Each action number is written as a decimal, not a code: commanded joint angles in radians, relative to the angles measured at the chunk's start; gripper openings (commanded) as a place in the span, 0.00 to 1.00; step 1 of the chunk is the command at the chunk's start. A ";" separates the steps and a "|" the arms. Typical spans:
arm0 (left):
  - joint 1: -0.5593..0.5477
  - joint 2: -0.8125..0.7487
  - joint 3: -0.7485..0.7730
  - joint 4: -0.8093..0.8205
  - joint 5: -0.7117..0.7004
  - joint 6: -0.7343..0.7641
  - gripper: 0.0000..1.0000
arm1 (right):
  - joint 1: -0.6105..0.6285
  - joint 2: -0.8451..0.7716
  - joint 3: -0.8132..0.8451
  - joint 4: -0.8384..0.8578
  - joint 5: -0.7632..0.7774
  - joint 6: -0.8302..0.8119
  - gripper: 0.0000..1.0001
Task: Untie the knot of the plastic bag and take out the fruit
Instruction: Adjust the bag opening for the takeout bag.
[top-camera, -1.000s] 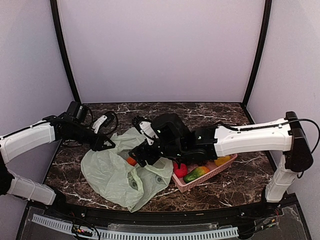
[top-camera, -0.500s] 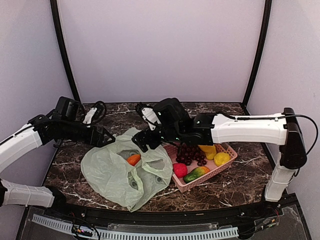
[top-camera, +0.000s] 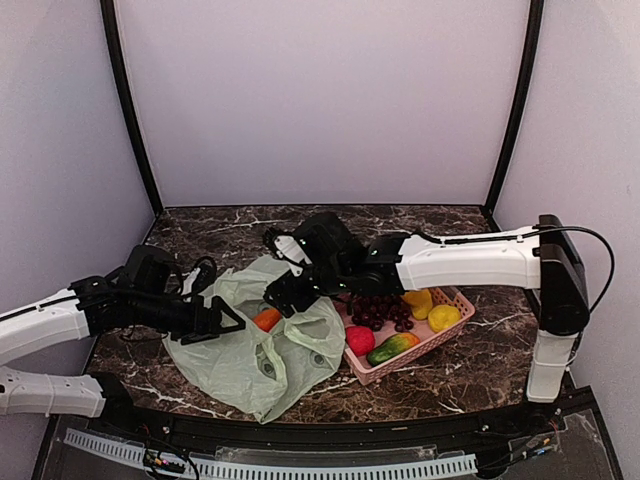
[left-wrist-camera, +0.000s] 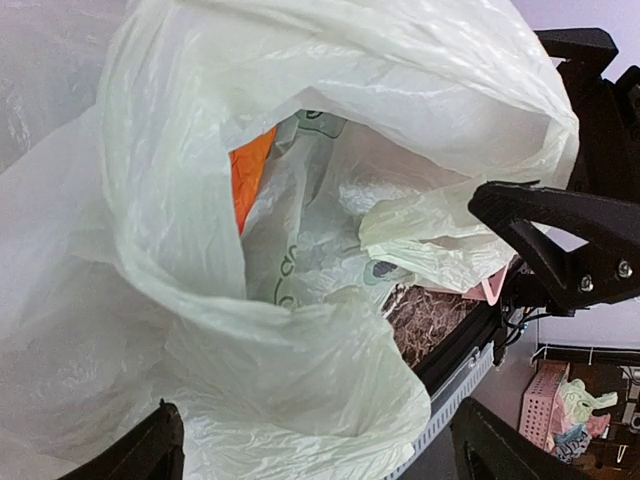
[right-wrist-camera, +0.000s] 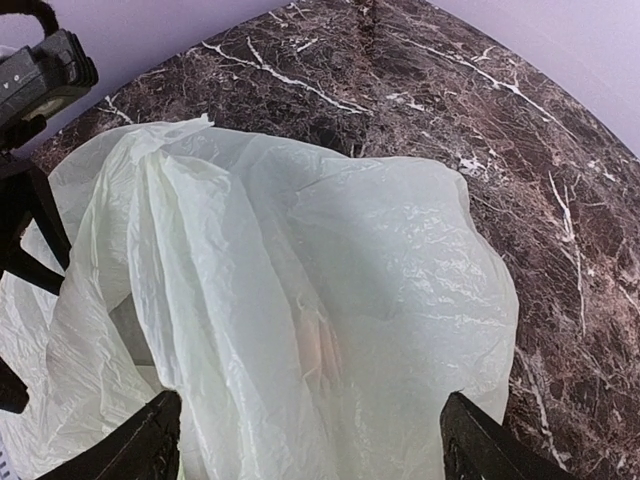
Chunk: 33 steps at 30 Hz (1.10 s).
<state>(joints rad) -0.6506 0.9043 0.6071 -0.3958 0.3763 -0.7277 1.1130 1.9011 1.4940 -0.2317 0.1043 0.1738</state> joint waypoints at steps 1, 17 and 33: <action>-0.011 0.035 -0.015 0.086 -0.008 -0.047 0.94 | -0.008 0.012 0.028 0.021 -0.003 0.019 0.86; -0.011 0.158 0.005 -0.037 -0.193 0.126 0.19 | -0.064 -0.047 -0.075 0.035 0.071 0.084 0.19; 0.157 0.175 0.129 -0.153 -0.282 0.441 0.13 | -0.139 -0.121 -0.162 0.069 0.058 0.097 0.00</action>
<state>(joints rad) -0.5144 1.0603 0.7010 -0.4736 0.0845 -0.3851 1.0115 1.8172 1.3468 -0.1726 0.1524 0.2710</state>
